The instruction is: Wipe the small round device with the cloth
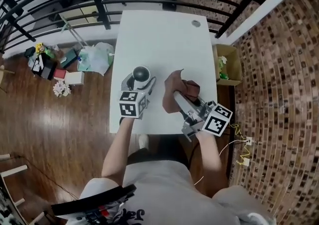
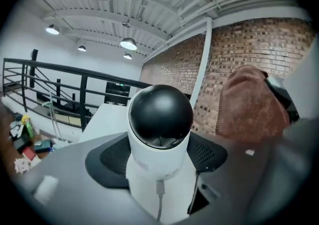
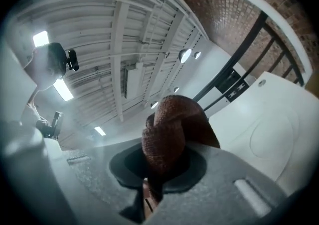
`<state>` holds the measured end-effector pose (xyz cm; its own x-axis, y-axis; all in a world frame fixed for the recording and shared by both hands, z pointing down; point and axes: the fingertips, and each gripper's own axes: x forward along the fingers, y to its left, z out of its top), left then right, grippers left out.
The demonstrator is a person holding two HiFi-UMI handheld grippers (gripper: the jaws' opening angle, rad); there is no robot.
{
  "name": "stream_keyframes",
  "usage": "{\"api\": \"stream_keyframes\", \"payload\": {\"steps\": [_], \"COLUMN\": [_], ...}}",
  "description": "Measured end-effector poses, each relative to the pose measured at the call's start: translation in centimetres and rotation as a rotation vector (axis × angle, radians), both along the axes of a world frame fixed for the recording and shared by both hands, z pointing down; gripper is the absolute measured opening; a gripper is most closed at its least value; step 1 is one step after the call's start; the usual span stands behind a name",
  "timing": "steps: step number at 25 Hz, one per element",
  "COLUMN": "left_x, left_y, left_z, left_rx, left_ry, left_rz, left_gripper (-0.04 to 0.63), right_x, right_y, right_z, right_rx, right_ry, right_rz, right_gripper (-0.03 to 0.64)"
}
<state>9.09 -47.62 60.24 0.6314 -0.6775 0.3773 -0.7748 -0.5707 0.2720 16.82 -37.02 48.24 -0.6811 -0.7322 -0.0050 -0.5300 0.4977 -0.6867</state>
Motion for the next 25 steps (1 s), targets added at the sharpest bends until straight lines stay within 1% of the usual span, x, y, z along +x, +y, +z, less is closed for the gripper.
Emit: {"api": "stream_keyframes", "payload": {"steps": [3,5,8,11,14,15,17,19,21,23,25], "left_x": [1.7,2.7,4.1,4.6,4.7,4.8,4.9,5.1,4.3,2.6,0.6], "left_y": [-0.3,-0.5,-1.2,-0.5,0.1,0.1,0.2,0.5,0.9,1.8,3.2], "left_z": [5.3,7.9,10.7,12.7,13.8,13.9,14.0,14.4,13.9,12.1,9.9], "left_rx": [-0.052,-0.069,-0.058,-0.057,-0.014,0.0,0.012,-0.017,-0.064,-0.072,-0.041], "left_ry": [-0.056,-0.087,-0.145,-0.188,-0.245,-0.253,-0.256,-0.243,-0.183,-0.116,-0.094], "left_rz": [0.006,0.017,0.04,0.072,0.105,0.111,0.112,0.108,0.083,0.05,0.032], "left_gripper": [0.376,0.376,0.376,0.376,0.377,0.377,0.377,0.38,0.461,0.462,0.462], "right_x": [1.3,2.0,3.0,3.0,2.2,1.9,1.1,0.3,-0.6,-1.6,-2.5], "right_y": [-0.2,-0.4,-1.0,-0.9,-0.8,-0.7,-0.2,0.5,1.4,2.6,4.1], "right_z": [2.4,4.1,6.0,7.4,7.8,7.8,7.6,7.2,6.6,5.6,4.5], "right_rx": [-0.037,-0.058,-0.081,-0.101,-0.107,-0.107,-0.107,-0.104,-0.096,-0.086,-0.076], "right_ry": [0.013,0.03,0.031,0.029,0.022,0.015,0.008,0.013,0.019,0.031,0.052], "right_rz": [0.015,0.016,0.026,0.033,0.031,0.026,0.012,0.006,0.012,0.019,0.032], "right_gripper": [0.023,0.023,0.023,0.023,0.023,0.023,0.023,0.023,0.023,0.023,0.023]}}
